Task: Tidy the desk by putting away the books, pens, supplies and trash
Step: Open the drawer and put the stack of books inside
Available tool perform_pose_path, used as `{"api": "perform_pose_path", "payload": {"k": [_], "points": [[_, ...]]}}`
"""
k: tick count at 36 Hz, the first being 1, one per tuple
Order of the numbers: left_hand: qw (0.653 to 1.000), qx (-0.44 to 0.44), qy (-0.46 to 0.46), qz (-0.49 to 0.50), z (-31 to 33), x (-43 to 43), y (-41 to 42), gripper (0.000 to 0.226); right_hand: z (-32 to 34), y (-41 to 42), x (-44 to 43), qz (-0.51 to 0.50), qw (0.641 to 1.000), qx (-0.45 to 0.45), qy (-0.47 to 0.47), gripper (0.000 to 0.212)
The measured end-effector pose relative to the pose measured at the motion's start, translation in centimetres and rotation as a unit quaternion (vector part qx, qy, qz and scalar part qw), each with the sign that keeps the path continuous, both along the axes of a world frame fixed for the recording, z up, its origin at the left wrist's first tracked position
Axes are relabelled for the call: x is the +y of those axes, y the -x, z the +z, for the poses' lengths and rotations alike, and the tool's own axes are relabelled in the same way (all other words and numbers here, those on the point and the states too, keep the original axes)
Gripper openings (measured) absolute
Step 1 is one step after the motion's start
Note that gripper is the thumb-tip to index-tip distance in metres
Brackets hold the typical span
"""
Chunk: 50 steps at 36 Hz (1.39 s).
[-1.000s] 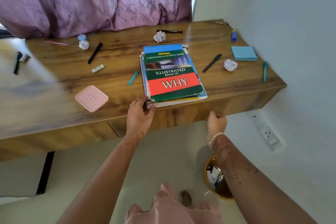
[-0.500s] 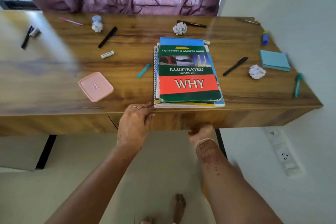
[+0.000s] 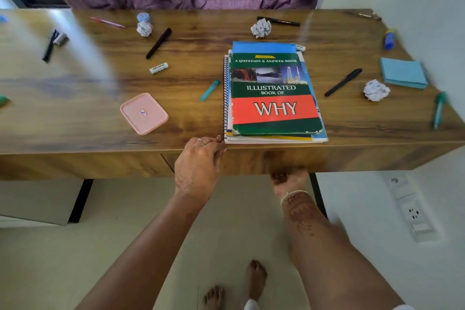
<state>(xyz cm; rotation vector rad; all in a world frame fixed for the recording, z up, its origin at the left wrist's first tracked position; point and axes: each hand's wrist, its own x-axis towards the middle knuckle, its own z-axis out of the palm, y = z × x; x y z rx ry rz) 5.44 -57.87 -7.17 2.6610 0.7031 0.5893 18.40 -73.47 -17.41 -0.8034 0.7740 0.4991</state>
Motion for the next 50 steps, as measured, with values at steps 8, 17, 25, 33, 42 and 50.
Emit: {"api": "perform_pose_path", "payload": {"k": [8,17,25,33,42,50], "points": [[0.999,0.03,0.019,0.009,0.8,-0.2,-0.1,0.02,0.1,0.6,0.4,-0.044,0.999,0.002,-0.002,0.069],[0.998,0.059,0.028,-0.013,1.7,-0.4,0.2,0.026,-0.4,4.6,-1.7,-0.068,0.997,0.016,-0.02,0.069],[0.99,0.101,0.085,-0.055,1.7,-2.9,2.5,0.064,1.4,9.0,-4.2,-0.07,0.996,0.046,-0.027,0.07],[0.972,0.106,0.138,-0.159,0.4,-8.0,6.2,0.043,2.1,12.6,-6.6,-0.065,0.997,0.047,-0.022,0.058],[0.963,0.114,0.164,-0.179,0.0,-10.8,10.0,0.023,-0.7,15.2,-9.5,-0.042,0.997,0.044,0.038,0.048],[0.971,0.122,0.155,-0.137,0.1,-13.1,12.9,0.023,0.0,17.6,-11.7,0.016,0.987,0.048,0.152,0.041]]}}
